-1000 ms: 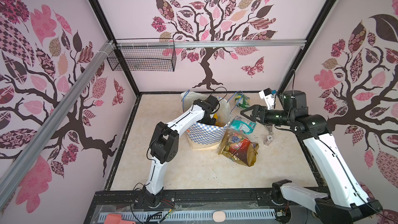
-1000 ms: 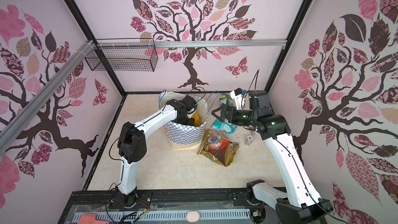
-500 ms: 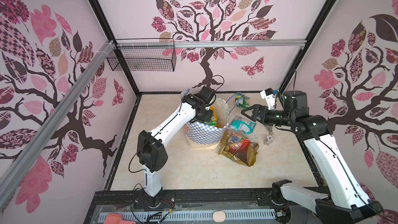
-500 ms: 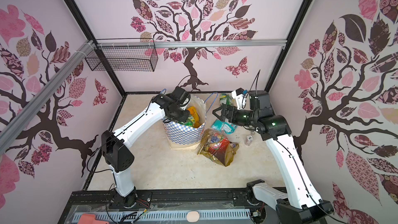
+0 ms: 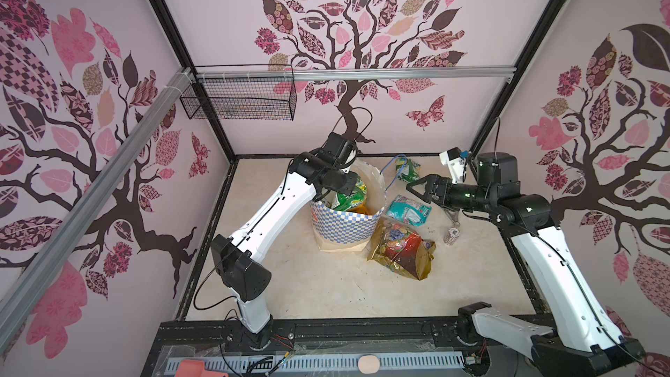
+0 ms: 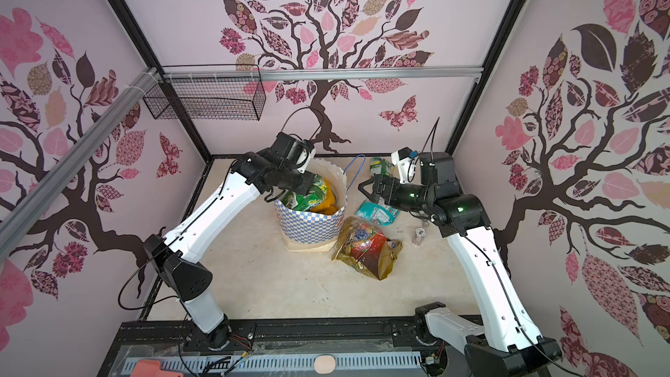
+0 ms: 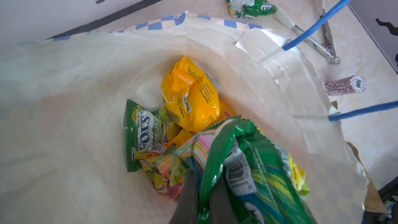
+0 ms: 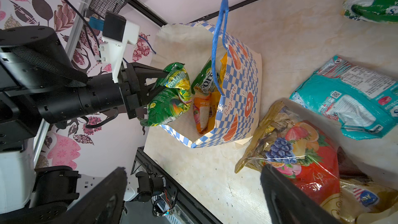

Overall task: Take the snacks out of the paper bag
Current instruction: Pick up the snack from the paper bag, then place the snack at the middle-left of the table.

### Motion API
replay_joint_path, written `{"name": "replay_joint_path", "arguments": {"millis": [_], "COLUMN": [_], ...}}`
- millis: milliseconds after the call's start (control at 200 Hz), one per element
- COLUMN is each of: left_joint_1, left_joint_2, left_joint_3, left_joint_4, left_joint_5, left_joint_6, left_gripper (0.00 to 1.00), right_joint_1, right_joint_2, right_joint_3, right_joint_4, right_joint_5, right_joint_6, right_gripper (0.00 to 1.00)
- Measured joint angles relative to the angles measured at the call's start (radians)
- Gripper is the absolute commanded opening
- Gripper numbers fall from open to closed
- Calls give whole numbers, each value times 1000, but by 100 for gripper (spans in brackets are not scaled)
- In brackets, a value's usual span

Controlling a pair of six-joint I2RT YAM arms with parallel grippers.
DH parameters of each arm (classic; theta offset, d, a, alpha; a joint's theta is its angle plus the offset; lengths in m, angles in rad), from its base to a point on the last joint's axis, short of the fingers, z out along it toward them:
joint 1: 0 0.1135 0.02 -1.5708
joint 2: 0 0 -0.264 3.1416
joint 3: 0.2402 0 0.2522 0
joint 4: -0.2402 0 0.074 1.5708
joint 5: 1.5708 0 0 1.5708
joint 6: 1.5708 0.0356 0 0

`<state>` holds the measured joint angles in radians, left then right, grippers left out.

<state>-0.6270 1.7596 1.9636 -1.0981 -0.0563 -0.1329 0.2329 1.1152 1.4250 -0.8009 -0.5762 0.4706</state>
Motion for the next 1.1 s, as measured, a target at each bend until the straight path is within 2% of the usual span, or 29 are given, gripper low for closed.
{"name": "replay_joint_path", "arguments": {"millis": [230, 495, 720, 870, 1000, 1100], "left_joint_1": [-26, -173, -180, -179, -129, 31], "left_joint_2": [-105, -316, -667, -856, -911, -896], "left_joint_3": [1, 7, -254, -426, -511, -581], "left_joint_4": [34, 65, 106, 103, 87, 85], "left_joint_5": [31, -51, -157, -290, -410, -397], "left_joint_6": [40, 137, 148, 140, 110, 77], "left_gripper": [0, 0, 0, 0, 0, 0], "right_joint_1": [0, 0, 1, 1, 1, 1], "right_joint_2": [-23, -48, -56, -56, -56, -56], "right_joint_3": [-21, -46, -97, -116, -116, -116], "right_joint_4": [42, 106, 160, 178, 200, 207], "right_joint_5": [3, -22, -48, -58, -66, -71], "right_joint_6": [20, 57, 85, 98, 105, 106], "right_gripper": [100, 100, 100, 100, 100, 100]}}
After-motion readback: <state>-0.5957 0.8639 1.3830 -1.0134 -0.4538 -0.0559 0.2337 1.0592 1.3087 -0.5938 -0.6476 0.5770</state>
